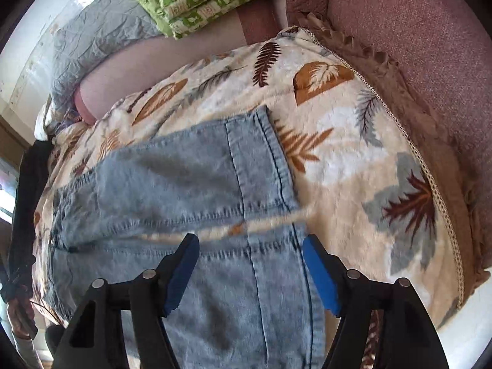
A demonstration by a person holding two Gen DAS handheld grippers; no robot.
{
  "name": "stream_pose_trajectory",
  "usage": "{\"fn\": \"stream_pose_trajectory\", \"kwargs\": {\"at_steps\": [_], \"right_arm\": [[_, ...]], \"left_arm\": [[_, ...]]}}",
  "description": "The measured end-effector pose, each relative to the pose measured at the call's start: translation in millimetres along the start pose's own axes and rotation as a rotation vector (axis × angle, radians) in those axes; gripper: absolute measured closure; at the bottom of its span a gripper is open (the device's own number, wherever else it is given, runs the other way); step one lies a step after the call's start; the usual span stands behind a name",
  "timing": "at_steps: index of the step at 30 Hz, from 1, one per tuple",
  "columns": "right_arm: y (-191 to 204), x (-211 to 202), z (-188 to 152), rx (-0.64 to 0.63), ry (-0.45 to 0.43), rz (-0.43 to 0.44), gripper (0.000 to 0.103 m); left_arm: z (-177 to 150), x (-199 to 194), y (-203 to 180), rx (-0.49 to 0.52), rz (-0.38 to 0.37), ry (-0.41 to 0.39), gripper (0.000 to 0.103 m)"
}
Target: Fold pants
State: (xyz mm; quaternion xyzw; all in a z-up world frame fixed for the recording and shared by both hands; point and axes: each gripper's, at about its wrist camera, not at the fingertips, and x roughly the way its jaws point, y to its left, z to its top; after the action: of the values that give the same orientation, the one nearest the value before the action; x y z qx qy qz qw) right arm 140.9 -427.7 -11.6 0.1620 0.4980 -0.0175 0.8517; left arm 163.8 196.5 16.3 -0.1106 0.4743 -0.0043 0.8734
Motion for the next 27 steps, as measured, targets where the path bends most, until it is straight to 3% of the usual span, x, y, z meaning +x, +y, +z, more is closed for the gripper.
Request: {"fn": "stream_pose_trajectory", "kwargs": {"at_steps": [3, 6, 7, 11, 14, 16, 20, 21, 22, 23, 26, 27], "right_arm": [[-8, 24, 35, 0.044, 0.005, -0.018, 0.030], [-12, 47, 58, 0.053, 0.019, -0.031, 0.030], [-15, 53, 63, 0.054, 0.022, -0.036, 0.030], [-28, 79, 81, 0.071, 0.038, -0.073, 0.030], [-36, 96, 97, 0.094, 0.043, -0.055, 0.030], [-36, 107, 107, 0.105, 0.046, -0.028, 0.030], [-18, 132, 122, 0.039, 0.079, -0.053, 0.029], [-10, 133, 124, -0.012, 0.069, -0.065, 0.033], [-2, 136, 126, -0.060, 0.077, -0.089, 0.069], [2, 135, 129, -0.072, 0.068, -0.125, 0.082], [6, 127, 138, -0.105, -0.005, -0.250, 0.097], [5, 127, 138, -0.112, -0.017, -0.283, 0.097]], "left_arm": [[45, 42, 5, -0.058, -0.006, 0.036, 0.009], [70, 85, 6, -0.043, 0.082, 0.071, 0.009], [73, 96, 6, -0.042, 0.094, 0.086, 0.013], [78, 130, 9, -0.061, 0.096, 0.166, 0.049], [78, 140, 5, -0.023, 0.148, 0.150, 0.053], [82, 143, 3, -0.003, 0.171, 0.143, 0.062], [84, 144, 2, 0.018, 0.185, 0.145, 0.063], [84, 143, 2, 0.021, 0.184, 0.144, 0.063], [84, 144, 2, 0.024, 0.184, 0.144, 0.063], [84, 144, 3, 0.025, 0.185, 0.143, 0.062], [85, 145, 5, 0.006, 0.181, 0.139, 0.061], [86, 146, 5, 0.004, 0.181, 0.136, 0.061]]}}
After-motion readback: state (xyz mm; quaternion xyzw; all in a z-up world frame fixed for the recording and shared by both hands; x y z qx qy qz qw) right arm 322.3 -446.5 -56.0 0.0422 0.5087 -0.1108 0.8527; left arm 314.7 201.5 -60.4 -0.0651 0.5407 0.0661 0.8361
